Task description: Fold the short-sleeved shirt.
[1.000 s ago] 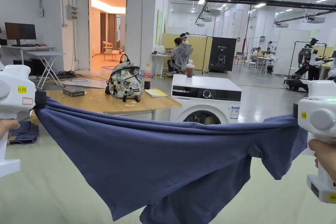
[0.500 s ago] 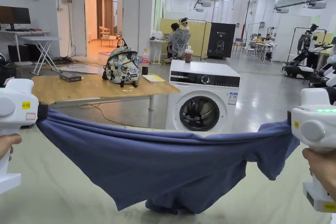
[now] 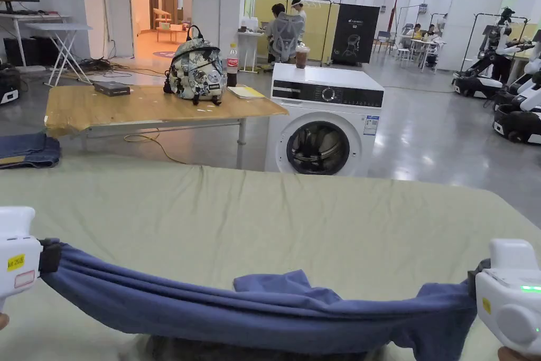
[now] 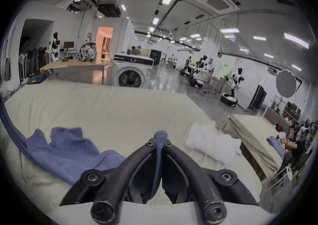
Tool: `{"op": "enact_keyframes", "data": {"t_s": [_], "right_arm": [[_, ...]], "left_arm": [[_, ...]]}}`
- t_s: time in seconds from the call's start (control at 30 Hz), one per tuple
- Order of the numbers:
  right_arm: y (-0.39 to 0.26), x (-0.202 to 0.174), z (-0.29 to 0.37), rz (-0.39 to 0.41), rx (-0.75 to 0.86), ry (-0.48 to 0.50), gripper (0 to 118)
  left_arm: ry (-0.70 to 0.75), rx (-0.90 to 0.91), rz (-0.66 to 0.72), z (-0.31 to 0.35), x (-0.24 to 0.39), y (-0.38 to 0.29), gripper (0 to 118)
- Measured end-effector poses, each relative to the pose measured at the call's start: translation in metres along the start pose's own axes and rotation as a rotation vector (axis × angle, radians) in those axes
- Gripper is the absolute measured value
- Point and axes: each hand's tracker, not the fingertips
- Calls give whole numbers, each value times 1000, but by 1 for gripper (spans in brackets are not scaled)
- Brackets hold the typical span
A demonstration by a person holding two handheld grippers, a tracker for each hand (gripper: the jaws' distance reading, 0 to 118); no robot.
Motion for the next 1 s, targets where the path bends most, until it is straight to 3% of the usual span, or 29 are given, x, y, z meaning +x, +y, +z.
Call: {"op": "enact_keyframes", "data": {"t_s": [0.23, 0.5, 0.87, 0.93, 1.0], "right_arm": [[-76, 1, 20, 37, -78, -4, 2], [-134, -7, 31, 67, -187, 12, 2], [-168, -10, 21, 62, -289, 32, 2], [-179, -11, 15, 63, -304, 38, 4], [-177, -14, 18, 56, -301, 43, 9]], "left_arm": [[5, -46, 26, 39, 1, -79, 2], [29, -188, 34, 38, -5, -155, 2], [69, -269, 0, 4, -7, -186, 3], [80, -271, -10, 5, -6, -181, 11], [99, -271, -20, 4, -10, -176, 33]]}}
